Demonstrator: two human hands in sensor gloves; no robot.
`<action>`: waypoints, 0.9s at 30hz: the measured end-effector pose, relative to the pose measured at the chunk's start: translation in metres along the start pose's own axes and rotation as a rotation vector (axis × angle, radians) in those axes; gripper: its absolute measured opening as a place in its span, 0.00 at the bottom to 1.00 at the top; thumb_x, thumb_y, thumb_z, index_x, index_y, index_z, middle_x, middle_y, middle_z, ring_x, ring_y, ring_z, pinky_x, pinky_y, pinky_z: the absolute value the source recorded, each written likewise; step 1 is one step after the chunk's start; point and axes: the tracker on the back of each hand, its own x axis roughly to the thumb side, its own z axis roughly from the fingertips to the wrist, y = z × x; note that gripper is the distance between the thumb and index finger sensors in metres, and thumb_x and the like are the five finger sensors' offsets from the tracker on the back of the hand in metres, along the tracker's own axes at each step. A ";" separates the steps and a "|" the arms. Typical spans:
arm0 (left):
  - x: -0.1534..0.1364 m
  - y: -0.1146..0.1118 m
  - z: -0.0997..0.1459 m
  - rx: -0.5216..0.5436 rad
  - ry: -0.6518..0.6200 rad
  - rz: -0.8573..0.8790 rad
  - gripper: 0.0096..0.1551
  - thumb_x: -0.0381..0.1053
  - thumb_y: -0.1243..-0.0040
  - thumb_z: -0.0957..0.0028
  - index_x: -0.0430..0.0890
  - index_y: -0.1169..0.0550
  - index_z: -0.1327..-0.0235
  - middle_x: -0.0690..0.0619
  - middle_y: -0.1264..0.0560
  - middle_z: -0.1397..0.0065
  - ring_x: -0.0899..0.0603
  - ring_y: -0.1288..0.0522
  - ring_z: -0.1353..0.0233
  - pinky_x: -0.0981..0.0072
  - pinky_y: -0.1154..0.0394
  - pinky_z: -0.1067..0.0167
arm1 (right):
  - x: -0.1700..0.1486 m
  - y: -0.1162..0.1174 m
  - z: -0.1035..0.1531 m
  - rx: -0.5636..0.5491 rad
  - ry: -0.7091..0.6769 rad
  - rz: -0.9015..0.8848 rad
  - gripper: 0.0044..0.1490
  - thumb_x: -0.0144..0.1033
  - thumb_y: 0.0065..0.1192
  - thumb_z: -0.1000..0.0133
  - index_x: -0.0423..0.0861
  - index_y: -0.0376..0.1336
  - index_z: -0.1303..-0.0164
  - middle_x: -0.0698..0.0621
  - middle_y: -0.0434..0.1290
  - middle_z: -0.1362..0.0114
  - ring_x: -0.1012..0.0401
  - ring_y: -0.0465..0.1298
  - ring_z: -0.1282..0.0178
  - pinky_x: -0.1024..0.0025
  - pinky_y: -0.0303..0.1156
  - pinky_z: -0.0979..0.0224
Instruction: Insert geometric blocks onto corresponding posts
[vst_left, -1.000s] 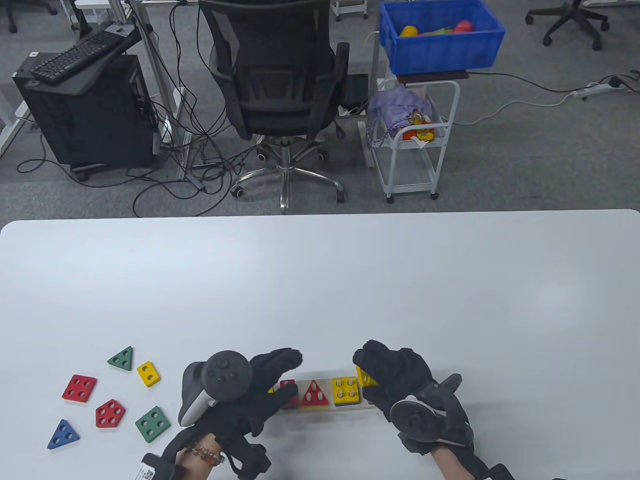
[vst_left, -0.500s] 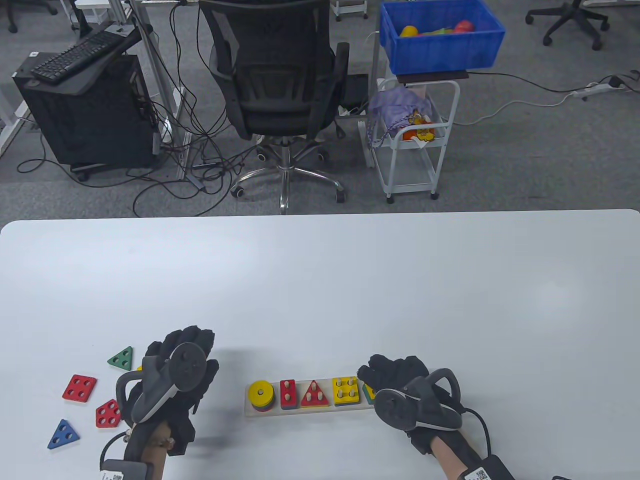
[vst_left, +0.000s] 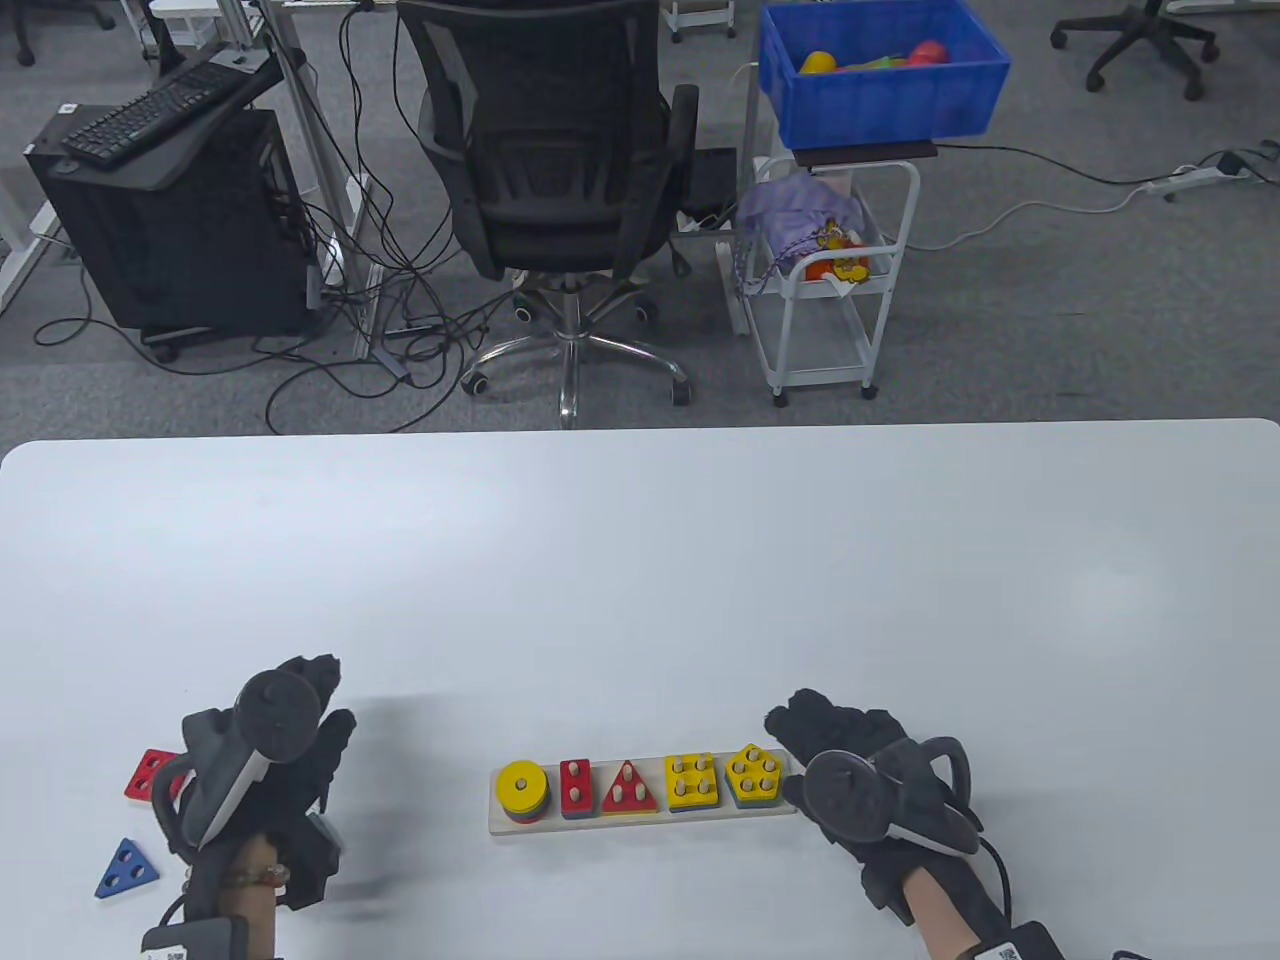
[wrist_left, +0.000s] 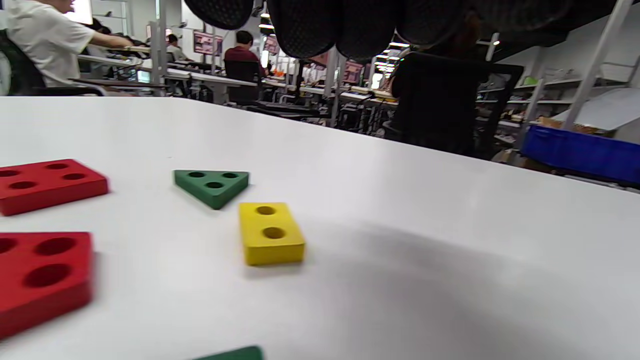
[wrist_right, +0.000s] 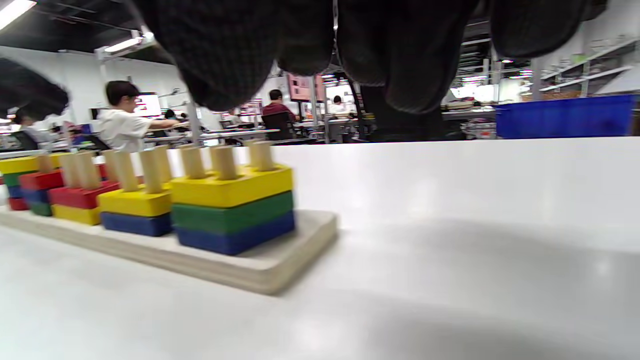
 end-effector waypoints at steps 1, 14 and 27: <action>-0.006 -0.002 -0.003 -0.018 0.033 -0.007 0.37 0.64 0.43 0.55 0.65 0.34 0.28 0.62 0.37 0.16 0.48 0.36 0.16 0.45 0.39 0.21 | -0.008 -0.002 0.002 -0.001 0.031 -0.005 0.39 0.44 0.67 0.52 0.47 0.60 0.30 0.38 0.64 0.23 0.43 0.73 0.30 0.32 0.64 0.32; -0.016 -0.047 -0.033 -0.233 0.209 -0.355 0.38 0.59 0.36 0.57 0.68 0.33 0.29 0.67 0.37 0.16 0.53 0.41 0.14 0.46 0.46 0.18 | -0.035 -0.013 0.007 0.004 0.151 -0.024 0.38 0.45 0.66 0.51 0.47 0.60 0.30 0.38 0.64 0.23 0.42 0.73 0.30 0.31 0.64 0.32; 0.002 -0.060 -0.039 -0.205 0.177 -0.531 0.39 0.57 0.34 0.61 0.68 0.33 0.31 0.67 0.33 0.20 0.53 0.36 0.18 0.51 0.42 0.19 | -0.035 -0.013 0.007 0.018 0.155 -0.007 0.38 0.45 0.66 0.51 0.46 0.60 0.30 0.38 0.64 0.24 0.42 0.73 0.31 0.31 0.64 0.32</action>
